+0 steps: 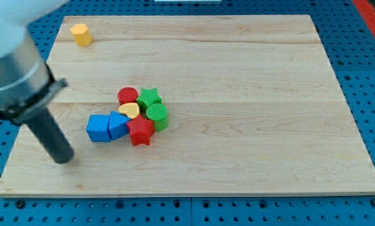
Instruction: Push the yellow hexagon towards the group of blocks
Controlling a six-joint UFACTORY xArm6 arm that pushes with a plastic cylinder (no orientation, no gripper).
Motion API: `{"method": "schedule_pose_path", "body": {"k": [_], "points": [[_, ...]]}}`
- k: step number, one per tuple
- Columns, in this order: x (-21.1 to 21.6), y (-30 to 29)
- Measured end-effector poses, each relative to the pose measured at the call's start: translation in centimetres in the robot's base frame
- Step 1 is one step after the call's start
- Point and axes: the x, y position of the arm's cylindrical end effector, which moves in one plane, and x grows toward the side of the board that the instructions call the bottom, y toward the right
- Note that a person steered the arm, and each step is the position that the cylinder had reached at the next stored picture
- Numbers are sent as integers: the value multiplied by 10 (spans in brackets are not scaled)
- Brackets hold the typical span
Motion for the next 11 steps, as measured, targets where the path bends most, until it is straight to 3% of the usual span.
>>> {"method": "schedule_pose_path", "body": {"k": [3, 4, 7, 9, 11], "points": [[-124, -87], [-134, -87], [-261, -81], [-307, -20], [-299, 37]]}}
